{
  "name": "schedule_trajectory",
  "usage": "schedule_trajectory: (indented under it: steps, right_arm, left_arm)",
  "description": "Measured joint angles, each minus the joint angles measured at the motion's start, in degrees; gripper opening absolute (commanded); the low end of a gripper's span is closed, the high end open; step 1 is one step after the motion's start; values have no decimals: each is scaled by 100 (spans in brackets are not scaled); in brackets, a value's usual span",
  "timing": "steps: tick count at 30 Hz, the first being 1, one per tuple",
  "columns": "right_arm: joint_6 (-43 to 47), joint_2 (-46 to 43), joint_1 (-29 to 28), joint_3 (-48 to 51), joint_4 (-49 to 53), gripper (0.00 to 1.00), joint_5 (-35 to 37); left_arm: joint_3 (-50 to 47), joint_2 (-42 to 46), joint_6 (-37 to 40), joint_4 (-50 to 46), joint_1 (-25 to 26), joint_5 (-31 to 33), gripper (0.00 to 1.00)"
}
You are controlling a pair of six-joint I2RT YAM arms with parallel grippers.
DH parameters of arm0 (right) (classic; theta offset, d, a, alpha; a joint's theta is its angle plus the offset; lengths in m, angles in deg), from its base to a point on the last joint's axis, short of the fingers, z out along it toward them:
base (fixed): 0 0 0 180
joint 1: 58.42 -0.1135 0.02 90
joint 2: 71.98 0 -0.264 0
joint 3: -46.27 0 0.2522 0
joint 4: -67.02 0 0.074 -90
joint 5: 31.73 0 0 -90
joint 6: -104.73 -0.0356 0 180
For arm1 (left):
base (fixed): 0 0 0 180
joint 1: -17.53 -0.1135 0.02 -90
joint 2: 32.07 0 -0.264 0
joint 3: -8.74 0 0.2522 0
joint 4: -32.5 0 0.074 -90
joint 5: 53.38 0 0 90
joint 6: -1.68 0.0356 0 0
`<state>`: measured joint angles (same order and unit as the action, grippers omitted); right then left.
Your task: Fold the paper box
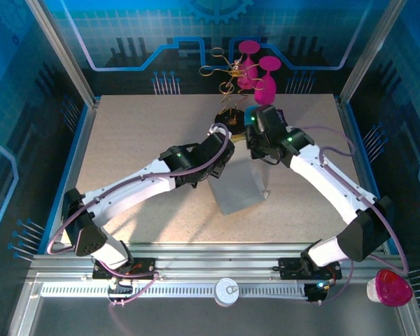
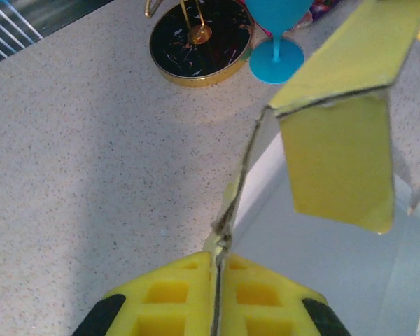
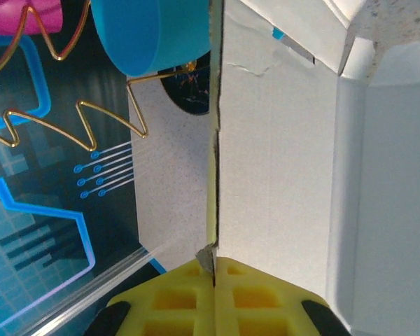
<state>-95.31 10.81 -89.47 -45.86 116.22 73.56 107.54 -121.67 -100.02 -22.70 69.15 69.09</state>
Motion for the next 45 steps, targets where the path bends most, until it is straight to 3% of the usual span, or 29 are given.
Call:
schedule_trajectory:
  steps: [3,5,12,21,31,45]
  right_arm:
    - [319,-365,160,785,-750,56,-125]
    - [549,-686,291,1432,-1386,64,-166]
    - [887,-1270,413,3272,-3742,70,-382]
    - [925,-1115,330,3414,-4994,72,-522]
    - [800,-632,291,2973,-4883,61,-721]
    - [590,-195,411,2614,-4789,31,-1097]
  left_arm:
    - [-474,243,186,354,-127,-317,0]
    - [-807,468,339,544,-299,-599,0]
    - [-1513,951,933,1185,-1154,-1797,0]
    - [-1773,946,1318,1484,-1449,-2450,0]
    - [-1869,942,1467,1659,-1451,-2485,0]
    - [-1932,942,1530,1700,-1480,-2485,0]
